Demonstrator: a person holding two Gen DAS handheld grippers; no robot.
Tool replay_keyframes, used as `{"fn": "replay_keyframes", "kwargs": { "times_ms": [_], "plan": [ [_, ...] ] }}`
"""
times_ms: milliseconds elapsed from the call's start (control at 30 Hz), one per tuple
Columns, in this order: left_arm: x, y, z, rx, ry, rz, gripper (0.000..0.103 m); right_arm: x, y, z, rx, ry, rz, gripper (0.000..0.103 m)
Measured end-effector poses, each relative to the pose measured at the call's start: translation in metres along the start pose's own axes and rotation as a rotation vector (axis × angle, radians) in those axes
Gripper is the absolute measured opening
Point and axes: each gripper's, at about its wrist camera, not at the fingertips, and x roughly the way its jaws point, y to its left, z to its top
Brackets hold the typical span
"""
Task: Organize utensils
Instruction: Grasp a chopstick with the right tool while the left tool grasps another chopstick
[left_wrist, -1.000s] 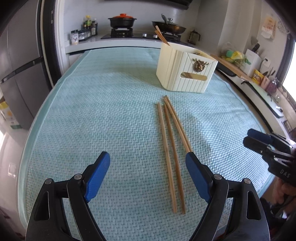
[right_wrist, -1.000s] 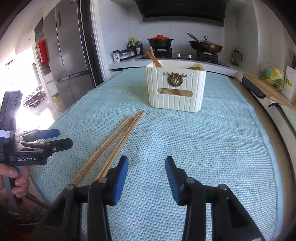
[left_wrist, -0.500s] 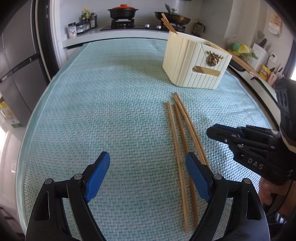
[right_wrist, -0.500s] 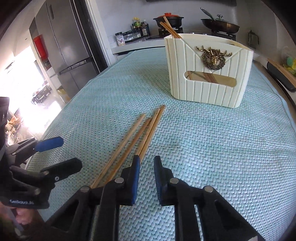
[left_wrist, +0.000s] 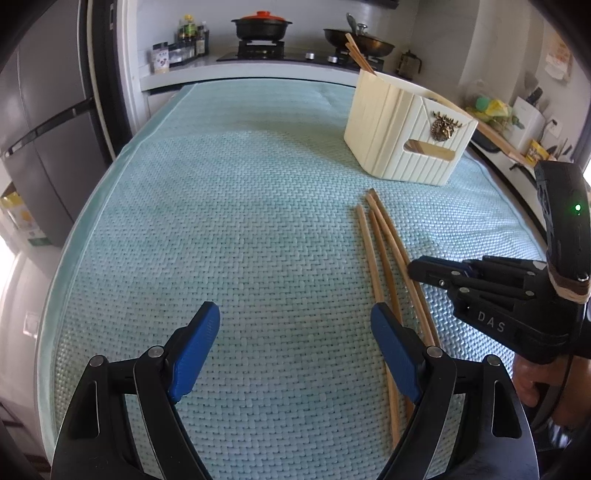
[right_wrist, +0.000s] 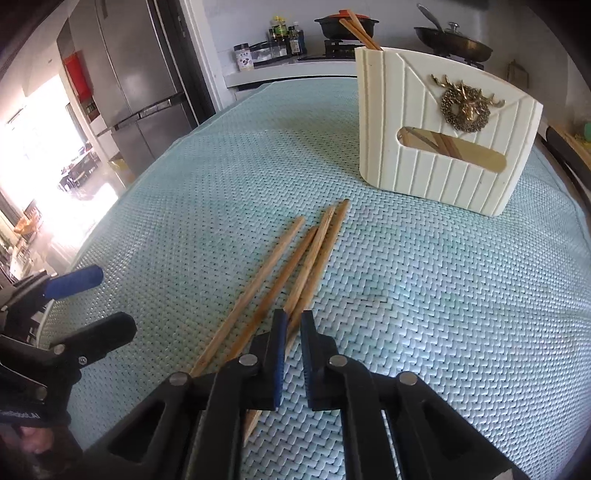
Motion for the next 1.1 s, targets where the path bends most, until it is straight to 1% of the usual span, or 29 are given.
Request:
{"fn": "replay_keyframes", "kwargs": {
  "times_ms": [167, 233, 267, 333, 467, 633, 800, 933, 1000, 1033, 1100],
  "plan": [
    [0.001, 0.002, -0.002, -0.007, 0.005, -0.001, 0.085, 0.004, 0.006, 0.001, -0.057, 0.018, -0.029, 0.008],
    [0.001, 0.002, -0.002, -0.008, 0.004, -0.003, 0.085, 0.007, 0.014, 0.006, -0.085, 0.021, -0.068, 0.008],
    [0.001, 0.001, -0.002, -0.008, 0.004, -0.004, 0.085, 0.011, 0.016, 0.009, -0.092, 0.029, -0.086, 0.009],
    [0.002, 0.0, -0.003, -0.006, 0.004, -0.003, 0.085, 0.015, 0.016, 0.012, -0.095, 0.023, -0.095, 0.009],
    [0.002, -0.003, -0.005, 0.003, 0.009, -0.002, 0.085, 0.013, 0.016, 0.011, -0.113, 0.023, -0.129, 0.008],
    [0.006, -0.009, -0.004, 0.016, 0.026, -0.024, 0.085, -0.007, 0.001, -0.013, -0.123, 0.022, -0.195, 0.008],
    [0.019, -0.018, 0.004, 0.042, 0.044, -0.047, 0.085, -0.031, -0.037, -0.044, -0.063, 0.055, -0.261, 0.008],
    [0.035, -0.021, 0.007, 0.064, 0.076, -0.042, 0.085, -0.047, -0.057, -0.057, -0.008, 0.055, -0.277, 0.009],
    [0.041, -0.023, 0.008, 0.074, 0.092, -0.048, 0.085, -0.052, -0.062, -0.063, 0.009, 0.044, -0.26, 0.009],
    [0.043, -0.024, 0.008, 0.077, 0.098, -0.051, 0.085, -0.054, -0.064, -0.064, 0.015, 0.038, -0.253, 0.01],
    [0.045, -0.027, 0.01, 0.08, 0.1, -0.055, 0.085, -0.057, -0.065, -0.065, 0.028, 0.026, -0.243, 0.014]
  ]
}}
